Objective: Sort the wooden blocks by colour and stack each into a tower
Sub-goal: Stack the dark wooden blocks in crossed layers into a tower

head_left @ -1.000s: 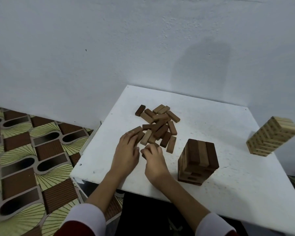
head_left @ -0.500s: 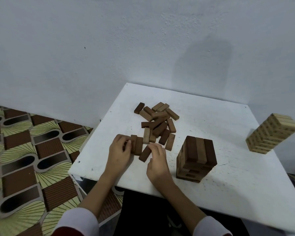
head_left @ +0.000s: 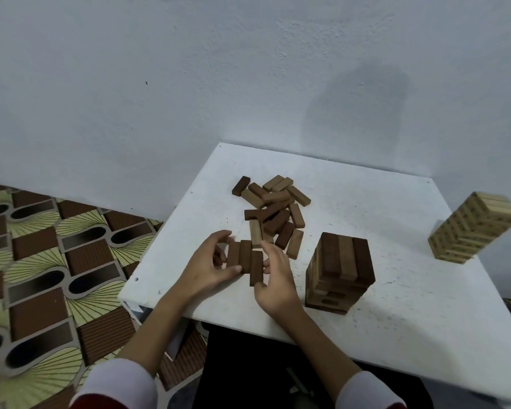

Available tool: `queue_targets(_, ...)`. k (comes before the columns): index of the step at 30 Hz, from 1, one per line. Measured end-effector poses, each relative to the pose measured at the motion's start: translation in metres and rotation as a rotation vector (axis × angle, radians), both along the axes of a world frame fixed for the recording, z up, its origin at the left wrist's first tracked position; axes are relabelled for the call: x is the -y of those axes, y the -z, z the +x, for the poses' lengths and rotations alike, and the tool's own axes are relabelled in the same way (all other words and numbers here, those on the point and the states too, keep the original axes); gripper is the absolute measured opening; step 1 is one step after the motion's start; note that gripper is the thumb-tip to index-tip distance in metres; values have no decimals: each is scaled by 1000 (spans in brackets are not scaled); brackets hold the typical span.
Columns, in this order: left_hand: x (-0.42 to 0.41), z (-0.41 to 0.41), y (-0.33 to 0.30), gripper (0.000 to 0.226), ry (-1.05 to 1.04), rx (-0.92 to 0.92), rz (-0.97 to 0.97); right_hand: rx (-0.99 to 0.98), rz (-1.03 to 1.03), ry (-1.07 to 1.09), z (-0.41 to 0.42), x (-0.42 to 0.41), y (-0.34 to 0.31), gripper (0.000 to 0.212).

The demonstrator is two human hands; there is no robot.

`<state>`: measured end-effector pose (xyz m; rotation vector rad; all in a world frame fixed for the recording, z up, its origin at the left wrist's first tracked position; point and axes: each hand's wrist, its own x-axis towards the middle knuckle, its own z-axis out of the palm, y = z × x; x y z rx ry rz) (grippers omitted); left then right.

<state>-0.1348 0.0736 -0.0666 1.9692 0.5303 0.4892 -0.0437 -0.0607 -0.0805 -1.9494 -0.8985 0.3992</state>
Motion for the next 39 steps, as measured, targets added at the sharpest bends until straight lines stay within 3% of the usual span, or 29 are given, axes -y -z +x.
queue_targets(7,3,8,6,117,156,-184,197,44,55,27,0,-2,2,64)
queue_targets(14,0,12,5,101,107,-125,180,105,96,66,-2,-3,2,56)
queue_targets(18,-6,16,6,99,217,-94,155,106,120,83,-1,-2,4,56)
queue_targets(26,1,17,15,105,49,-13,216,77,214,102,0,2,1,57)
queue_targets(39,1,14,18,96,74,2,201,101,232,114,2,0,8,55)
